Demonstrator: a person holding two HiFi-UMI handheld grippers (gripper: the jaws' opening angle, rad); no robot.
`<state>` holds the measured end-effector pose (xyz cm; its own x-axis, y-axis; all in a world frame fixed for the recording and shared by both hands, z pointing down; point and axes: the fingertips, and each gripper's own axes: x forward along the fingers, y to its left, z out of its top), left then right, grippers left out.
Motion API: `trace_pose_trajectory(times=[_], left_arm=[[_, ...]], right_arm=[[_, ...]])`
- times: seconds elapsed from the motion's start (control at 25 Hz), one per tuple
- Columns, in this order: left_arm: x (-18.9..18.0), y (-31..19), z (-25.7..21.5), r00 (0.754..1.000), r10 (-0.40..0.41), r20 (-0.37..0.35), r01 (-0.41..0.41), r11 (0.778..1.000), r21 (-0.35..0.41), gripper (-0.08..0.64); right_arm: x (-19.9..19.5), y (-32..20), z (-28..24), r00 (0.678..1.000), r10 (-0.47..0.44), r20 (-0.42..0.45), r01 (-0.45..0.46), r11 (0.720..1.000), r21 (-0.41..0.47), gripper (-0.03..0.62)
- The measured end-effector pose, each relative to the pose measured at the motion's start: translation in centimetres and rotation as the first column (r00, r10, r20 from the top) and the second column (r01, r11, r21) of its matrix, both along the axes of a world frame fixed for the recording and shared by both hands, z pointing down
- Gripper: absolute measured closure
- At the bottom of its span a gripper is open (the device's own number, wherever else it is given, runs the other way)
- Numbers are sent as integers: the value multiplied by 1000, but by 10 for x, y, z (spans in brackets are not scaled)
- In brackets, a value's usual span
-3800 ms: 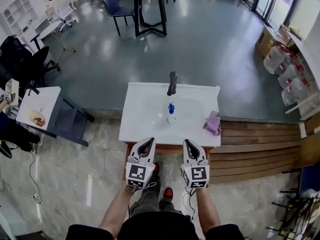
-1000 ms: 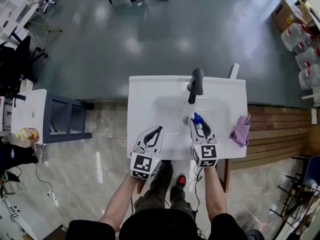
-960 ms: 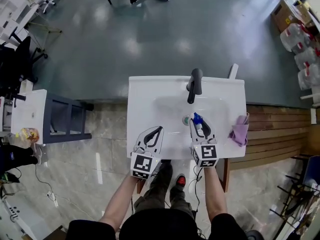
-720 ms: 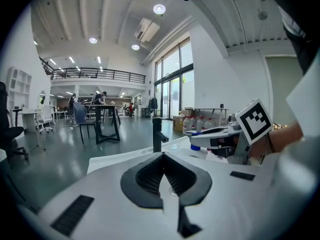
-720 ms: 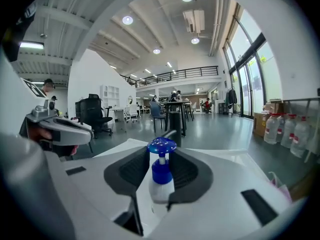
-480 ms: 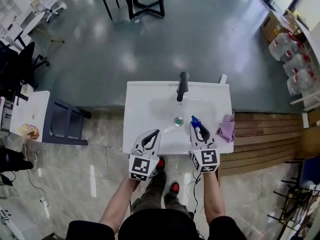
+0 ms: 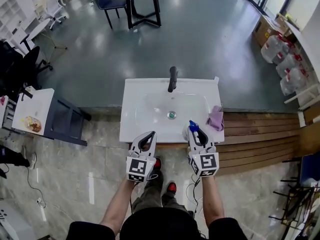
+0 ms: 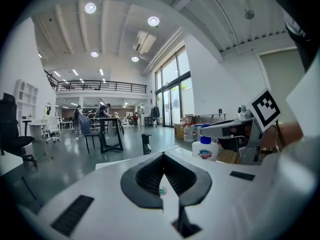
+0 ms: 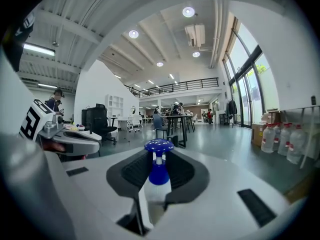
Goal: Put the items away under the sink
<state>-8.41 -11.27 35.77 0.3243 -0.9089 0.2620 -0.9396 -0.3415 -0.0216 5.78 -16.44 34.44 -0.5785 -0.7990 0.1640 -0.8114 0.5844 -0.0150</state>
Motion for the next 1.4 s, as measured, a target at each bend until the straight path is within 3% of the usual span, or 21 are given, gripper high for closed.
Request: trace_pose_trajectory(times=[0.48, 0.76, 1.4], left_arm=[[37, 77, -9, 1000, -30, 9, 30, 999, 25, 554], [54, 108, 6, 999, -32, 10, 32, 1000, 0, 554], [57, 115, 50, 999, 34, 25, -32, 998, -48, 554]], right_arm=[[52, 86, -11, 1000, -18, -1, 18, 1000, 16, 495], [66, 118, -2, 999, -32, -6, 32, 999, 14, 495], [63, 143, 71, 1000, -2, 5, 3, 999, -50, 495]])
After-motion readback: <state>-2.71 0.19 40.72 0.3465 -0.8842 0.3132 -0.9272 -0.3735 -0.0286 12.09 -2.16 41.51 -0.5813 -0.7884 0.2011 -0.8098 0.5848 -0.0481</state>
